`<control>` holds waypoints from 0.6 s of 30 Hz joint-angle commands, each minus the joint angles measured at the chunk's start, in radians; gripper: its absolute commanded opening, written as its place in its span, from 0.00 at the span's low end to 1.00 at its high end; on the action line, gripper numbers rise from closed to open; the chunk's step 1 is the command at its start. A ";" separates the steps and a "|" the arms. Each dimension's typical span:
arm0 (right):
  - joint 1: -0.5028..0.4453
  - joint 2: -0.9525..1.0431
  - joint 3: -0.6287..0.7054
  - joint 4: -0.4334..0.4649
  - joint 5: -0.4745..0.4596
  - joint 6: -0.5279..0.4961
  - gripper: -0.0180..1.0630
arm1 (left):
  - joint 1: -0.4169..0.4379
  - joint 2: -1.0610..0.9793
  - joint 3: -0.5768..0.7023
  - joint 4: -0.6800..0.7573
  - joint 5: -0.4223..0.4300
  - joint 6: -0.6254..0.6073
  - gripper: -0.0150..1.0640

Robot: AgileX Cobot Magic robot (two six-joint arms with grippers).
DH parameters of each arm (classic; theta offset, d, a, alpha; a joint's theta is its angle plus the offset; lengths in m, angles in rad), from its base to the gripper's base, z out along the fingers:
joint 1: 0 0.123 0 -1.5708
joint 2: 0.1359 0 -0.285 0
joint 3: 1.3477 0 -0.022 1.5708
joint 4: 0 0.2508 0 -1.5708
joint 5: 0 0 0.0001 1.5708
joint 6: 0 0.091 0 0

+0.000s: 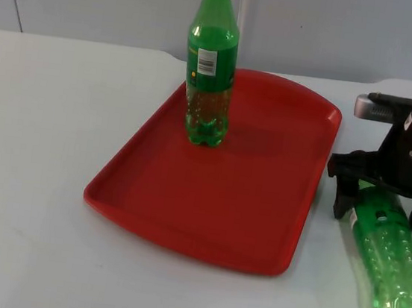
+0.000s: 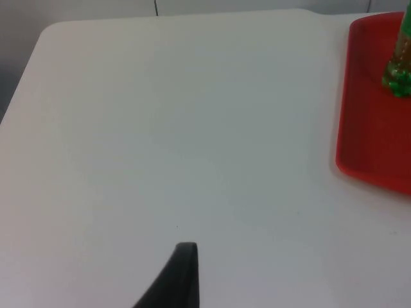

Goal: Place the bottle upright on the tray.

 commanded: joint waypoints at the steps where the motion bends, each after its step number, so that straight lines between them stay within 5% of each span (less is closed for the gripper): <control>1: 0.007 0.020 0.008 0.061 0.025 0.012 0.83 | -0.005 -0.004 0.004 0.003 -0.002 -0.001 0.97; 18: 0.034 0.020 0.008 0.047 0.052 0.117 0.83 | -0.005 -0.004 0.004 0.003 -0.002 -0.001 0.97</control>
